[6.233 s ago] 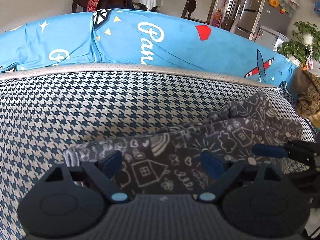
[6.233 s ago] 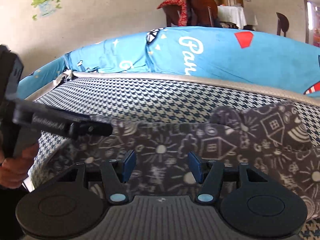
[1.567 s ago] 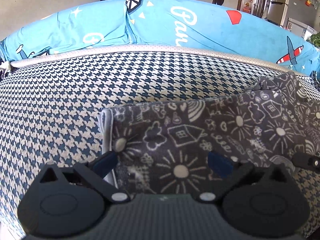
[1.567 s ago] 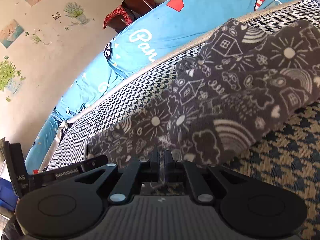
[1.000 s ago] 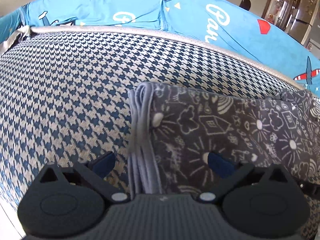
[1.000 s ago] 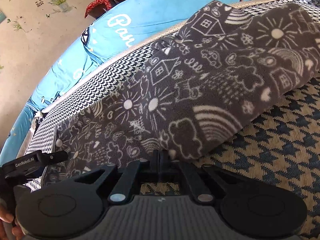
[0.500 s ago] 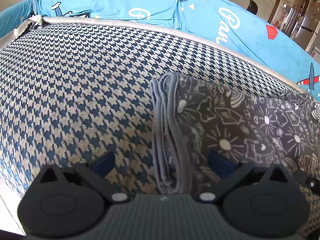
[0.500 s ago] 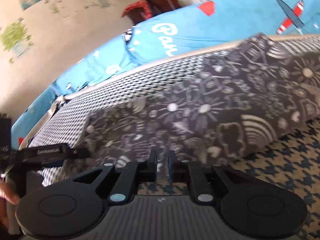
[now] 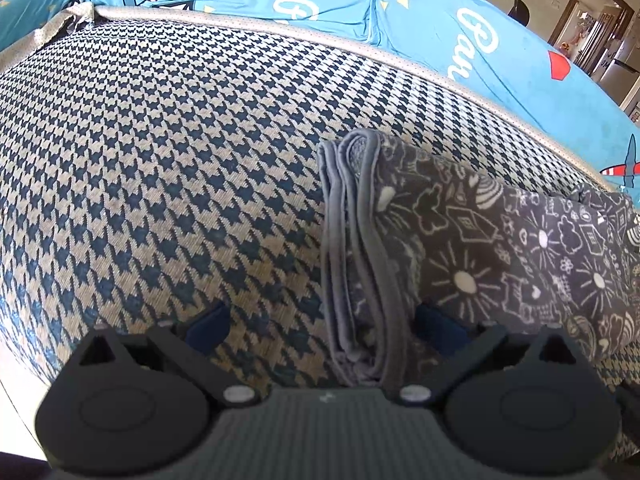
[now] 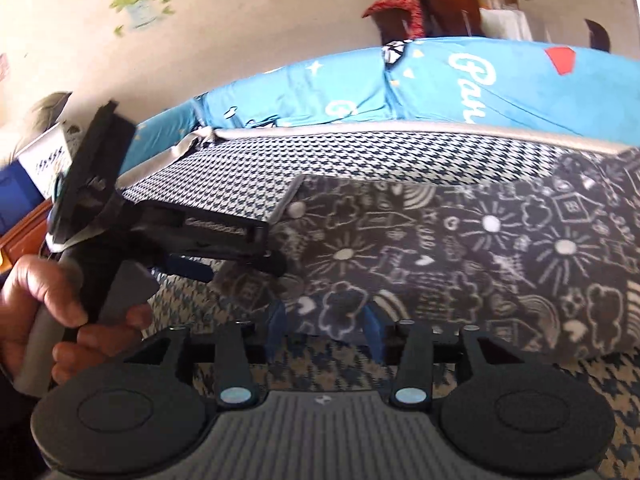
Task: Fold clothes
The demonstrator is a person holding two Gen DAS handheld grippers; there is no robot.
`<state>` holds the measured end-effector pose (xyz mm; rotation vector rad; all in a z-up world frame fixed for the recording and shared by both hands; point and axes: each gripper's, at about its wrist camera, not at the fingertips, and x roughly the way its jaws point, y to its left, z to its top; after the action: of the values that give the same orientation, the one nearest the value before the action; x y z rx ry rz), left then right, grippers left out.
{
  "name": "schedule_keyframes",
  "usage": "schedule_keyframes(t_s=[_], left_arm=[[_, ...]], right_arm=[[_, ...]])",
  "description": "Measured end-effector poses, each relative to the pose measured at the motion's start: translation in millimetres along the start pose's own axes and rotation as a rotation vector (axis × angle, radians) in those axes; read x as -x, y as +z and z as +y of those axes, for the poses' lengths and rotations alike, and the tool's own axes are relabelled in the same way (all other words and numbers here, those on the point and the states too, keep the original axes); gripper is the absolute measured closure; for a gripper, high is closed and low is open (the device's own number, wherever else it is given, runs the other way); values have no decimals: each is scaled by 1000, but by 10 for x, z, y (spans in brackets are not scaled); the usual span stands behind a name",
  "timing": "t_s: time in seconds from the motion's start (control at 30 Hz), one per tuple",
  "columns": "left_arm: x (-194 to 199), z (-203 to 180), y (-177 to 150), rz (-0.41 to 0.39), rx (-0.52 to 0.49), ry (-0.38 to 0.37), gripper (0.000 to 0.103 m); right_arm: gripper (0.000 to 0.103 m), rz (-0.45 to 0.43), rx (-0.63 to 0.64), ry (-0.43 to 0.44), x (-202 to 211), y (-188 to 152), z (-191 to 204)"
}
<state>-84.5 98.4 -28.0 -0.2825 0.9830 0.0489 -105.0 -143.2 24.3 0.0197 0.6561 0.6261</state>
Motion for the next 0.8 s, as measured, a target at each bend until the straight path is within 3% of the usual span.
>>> schedule_keyframes(t_s=[0.07,0.5,0.8], left_arm=[[-14,20,9,15,19,-6,0],[30,223,110,54,138,-70,0],[-75,219,243,78,144,-82,0]], right_arm=[[49,-2,46,-3,-12,-7,91],[43,6,409,-18,-404,-85,634],[43,13,495,-69,-763,-55,661]])
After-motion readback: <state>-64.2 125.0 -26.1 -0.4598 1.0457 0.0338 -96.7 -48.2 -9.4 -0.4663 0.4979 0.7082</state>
